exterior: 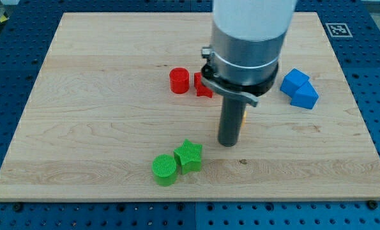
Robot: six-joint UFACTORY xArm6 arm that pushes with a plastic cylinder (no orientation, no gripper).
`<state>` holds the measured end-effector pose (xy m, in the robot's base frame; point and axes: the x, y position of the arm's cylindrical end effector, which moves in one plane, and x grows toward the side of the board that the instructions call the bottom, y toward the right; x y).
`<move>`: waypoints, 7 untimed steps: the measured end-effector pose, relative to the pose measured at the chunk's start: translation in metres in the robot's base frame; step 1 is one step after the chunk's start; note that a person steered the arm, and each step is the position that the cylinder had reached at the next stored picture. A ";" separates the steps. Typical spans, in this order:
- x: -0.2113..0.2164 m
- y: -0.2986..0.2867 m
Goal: Move the yellow heart towards the line of blocks
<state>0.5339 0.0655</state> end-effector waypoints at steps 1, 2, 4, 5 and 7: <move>0.003 0.031; -0.015 0.046; -0.037 0.003; -0.037 -0.016; -0.028 -0.026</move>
